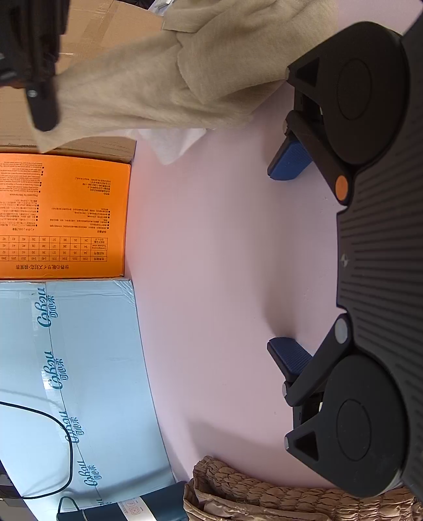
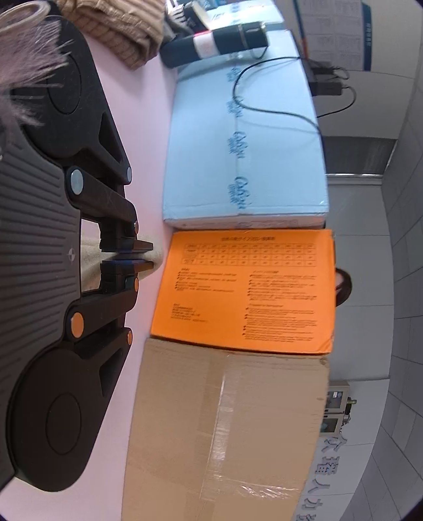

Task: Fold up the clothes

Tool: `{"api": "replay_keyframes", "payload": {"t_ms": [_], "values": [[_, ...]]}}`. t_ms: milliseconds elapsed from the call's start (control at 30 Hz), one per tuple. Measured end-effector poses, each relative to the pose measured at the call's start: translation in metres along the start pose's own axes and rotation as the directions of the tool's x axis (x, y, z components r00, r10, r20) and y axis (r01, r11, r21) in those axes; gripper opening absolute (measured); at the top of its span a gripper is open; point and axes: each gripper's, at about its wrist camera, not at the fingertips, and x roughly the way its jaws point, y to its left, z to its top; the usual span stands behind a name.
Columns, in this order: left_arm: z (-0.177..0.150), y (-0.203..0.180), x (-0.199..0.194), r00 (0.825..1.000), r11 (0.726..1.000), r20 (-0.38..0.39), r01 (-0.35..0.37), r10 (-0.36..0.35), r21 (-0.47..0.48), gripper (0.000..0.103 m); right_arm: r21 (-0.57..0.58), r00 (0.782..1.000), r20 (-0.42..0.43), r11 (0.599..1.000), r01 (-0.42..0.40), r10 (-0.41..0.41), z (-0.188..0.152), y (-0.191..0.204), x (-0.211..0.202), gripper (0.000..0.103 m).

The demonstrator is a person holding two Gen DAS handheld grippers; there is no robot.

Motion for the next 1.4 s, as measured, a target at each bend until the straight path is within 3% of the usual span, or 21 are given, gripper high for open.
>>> {"api": "replay_keyframes", "payload": {"t_ms": [200,300,467,600,733,900,1167,1267,1367,1400], "values": [[-0.001,-0.004,-0.004,0.998,0.998,0.020,-0.068,0.068,0.018,0.103,0.065,0.981,0.106,0.983,-0.169,0.162,0.047,0.015,-0.043,0.004],[-0.002,-0.005,-0.007,0.994,0.994,0.035,-0.102,0.100,0.029,0.103,0.062,0.969,0.138,0.974,-0.217,0.207,0.060,0.023,-0.055,0.004],[-0.012,0.022,-0.031,0.995,1.000,0.092,0.027,-0.027,0.010,0.103,0.019,0.960,0.124,0.967,-0.255,0.251,0.054,0.031,-0.067,0.004],[-0.024,0.051,-0.048,0.996,1.000,0.091,0.011,-0.012,0.010,0.103,0.004,0.953,0.119,0.959,-0.282,0.279,0.038,0.029,-0.076,0.004],[-0.037,0.079,-0.073,0.988,0.997,0.136,0.070,-0.066,-0.022,0.103,0.019,0.938,0.153,0.948,-0.317,0.310,0.037,0.027,-0.091,0.004],[-0.036,0.094,-0.098,0.956,0.984,0.245,0.176,-0.161,-0.040,0.103,0.038,0.907,0.228,0.927,-0.373,0.355,0.054,0.024,-0.116,0.004],[-0.024,0.092,-0.097,0.938,0.957,0.232,0.279,-0.256,-0.075,0.103,0.057,0.843,0.415,0.915,-0.400,0.343,0.092,-0.005,-0.178,0.004],[-0.026,0.082,-0.088,0.951,0.966,0.191,0.256,-0.245,-0.038,0.103,0.053,0.865,0.414,0.941,-0.333,0.283,0.095,-0.021,-0.191,0.004],[-0.030,0.077,-0.083,0.956,0.972,0.179,0.237,-0.231,-0.010,0.103,0.020,0.926,0.304,0.971,-0.239,0.222,0.071,-0.029,-0.187,0.007],[-0.031,0.076,-0.082,0.959,0.973,0.168,0.230,-0.226,-0.002,0.103,-0.002,0.948,0.249,0.979,-0.205,0.199,0.059,-0.031,-0.183,0.023]]}}
